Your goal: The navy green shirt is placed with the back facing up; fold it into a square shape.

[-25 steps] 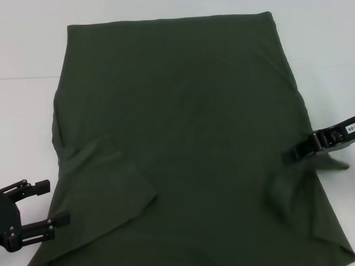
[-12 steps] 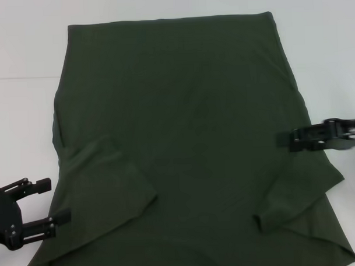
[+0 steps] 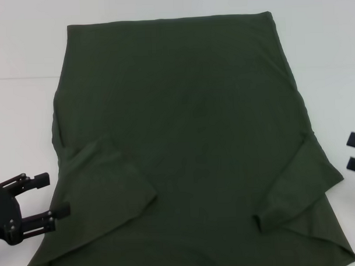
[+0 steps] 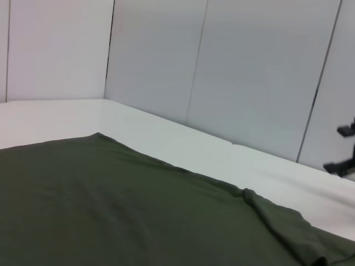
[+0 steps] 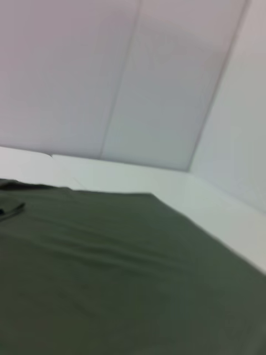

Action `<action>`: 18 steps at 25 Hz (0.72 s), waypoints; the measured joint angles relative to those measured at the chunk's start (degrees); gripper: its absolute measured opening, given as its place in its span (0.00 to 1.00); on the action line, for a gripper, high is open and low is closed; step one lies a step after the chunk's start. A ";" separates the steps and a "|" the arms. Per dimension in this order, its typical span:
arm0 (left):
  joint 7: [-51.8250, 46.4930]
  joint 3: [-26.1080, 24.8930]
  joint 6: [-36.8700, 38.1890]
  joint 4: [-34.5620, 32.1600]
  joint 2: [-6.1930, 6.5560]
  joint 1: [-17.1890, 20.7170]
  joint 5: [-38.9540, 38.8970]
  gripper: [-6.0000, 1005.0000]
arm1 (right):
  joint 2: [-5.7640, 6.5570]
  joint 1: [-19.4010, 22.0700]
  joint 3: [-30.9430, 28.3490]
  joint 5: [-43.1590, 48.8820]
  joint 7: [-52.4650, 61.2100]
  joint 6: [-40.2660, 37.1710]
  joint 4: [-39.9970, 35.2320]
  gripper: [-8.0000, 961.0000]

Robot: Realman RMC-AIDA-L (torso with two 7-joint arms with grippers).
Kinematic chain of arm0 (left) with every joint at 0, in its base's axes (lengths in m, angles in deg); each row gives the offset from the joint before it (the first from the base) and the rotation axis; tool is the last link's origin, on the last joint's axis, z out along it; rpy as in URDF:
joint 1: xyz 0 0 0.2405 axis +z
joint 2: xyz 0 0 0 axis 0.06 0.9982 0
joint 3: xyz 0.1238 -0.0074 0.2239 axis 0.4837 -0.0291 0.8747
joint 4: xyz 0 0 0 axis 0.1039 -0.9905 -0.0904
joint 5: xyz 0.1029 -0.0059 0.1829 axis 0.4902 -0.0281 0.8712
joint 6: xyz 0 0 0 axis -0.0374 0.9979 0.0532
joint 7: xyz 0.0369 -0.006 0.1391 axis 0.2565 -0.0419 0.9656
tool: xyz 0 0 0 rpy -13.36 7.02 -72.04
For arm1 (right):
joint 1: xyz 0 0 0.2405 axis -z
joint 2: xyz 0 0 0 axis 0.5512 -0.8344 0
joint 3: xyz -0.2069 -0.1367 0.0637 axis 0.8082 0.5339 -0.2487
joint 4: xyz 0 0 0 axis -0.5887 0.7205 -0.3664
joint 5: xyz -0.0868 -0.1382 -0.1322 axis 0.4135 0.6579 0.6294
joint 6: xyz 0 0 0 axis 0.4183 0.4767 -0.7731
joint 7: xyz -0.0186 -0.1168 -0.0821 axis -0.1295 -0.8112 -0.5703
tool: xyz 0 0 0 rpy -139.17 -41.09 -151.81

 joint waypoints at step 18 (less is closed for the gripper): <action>0.00 -0.01 -0.23 0.05 -0.61 -0.17 -1.64 0.83 | 0.67 1.75 0.52 5.37 5.52 9.78 3.05 0.96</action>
